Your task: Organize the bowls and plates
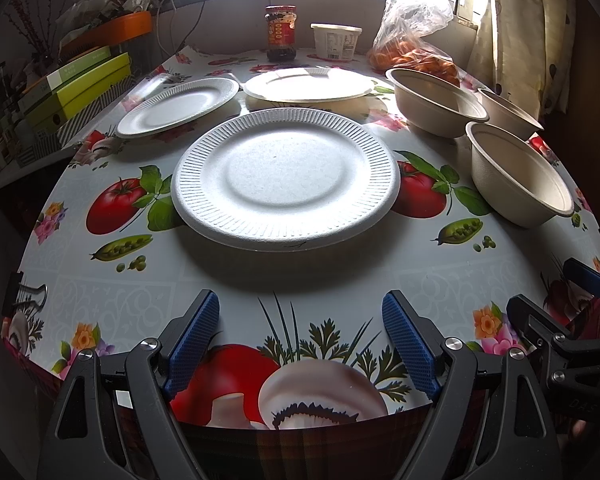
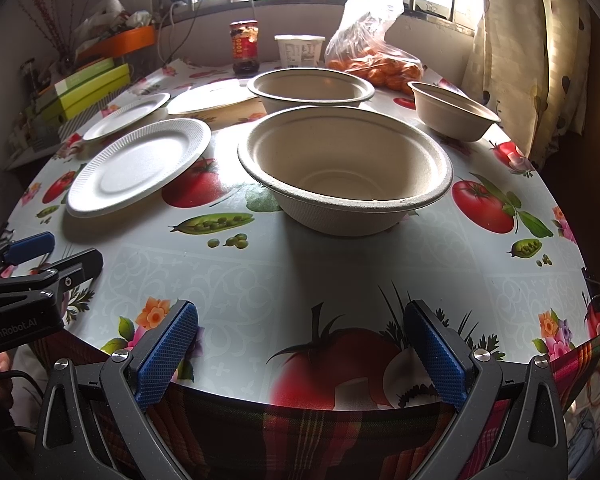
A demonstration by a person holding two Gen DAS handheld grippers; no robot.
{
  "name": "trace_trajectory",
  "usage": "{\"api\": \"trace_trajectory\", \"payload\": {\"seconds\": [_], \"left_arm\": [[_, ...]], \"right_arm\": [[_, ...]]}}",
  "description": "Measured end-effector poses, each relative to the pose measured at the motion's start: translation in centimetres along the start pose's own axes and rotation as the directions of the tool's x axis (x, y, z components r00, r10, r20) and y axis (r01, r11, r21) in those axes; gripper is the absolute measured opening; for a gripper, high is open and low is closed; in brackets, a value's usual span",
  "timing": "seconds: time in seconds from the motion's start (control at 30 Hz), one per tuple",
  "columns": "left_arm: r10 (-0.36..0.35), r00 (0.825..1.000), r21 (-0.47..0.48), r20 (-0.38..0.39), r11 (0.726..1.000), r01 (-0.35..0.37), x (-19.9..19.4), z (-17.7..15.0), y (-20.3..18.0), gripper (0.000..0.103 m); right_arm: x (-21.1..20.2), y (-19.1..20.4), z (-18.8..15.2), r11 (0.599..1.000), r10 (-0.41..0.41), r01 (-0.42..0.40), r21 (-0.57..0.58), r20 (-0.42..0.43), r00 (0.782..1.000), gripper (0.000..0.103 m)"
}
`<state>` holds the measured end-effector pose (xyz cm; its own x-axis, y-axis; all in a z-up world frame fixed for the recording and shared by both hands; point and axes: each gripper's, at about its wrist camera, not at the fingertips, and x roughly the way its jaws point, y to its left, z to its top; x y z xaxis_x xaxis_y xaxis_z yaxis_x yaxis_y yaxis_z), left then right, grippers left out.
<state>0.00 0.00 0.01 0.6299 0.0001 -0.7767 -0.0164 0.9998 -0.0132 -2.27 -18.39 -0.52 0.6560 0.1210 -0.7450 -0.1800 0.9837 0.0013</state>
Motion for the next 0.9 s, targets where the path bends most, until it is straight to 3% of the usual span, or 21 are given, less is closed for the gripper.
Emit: {"api": "trace_trajectory", "payload": {"seconds": [0.43, 0.9], "left_arm": [[-0.007, 1.0, -0.001, -0.021, 1.0, 0.007, -0.2, 0.1, 0.4, 0.084], [0.014, 0.997, -0.01, 0.079, 1.0, -0.014, -4.4, 2.3, 2.5, 0.084]], "right_arm": [[-0.4, 0.1, 0.2, 1.0, 0.022, -0.022, -0.005, -0.017, 1.0, 0.103], [-4.0, 1.7, 4.2, 0.993, 0.114, -0.109, -0.054, 0.108, 0.988, 0.103]]}}
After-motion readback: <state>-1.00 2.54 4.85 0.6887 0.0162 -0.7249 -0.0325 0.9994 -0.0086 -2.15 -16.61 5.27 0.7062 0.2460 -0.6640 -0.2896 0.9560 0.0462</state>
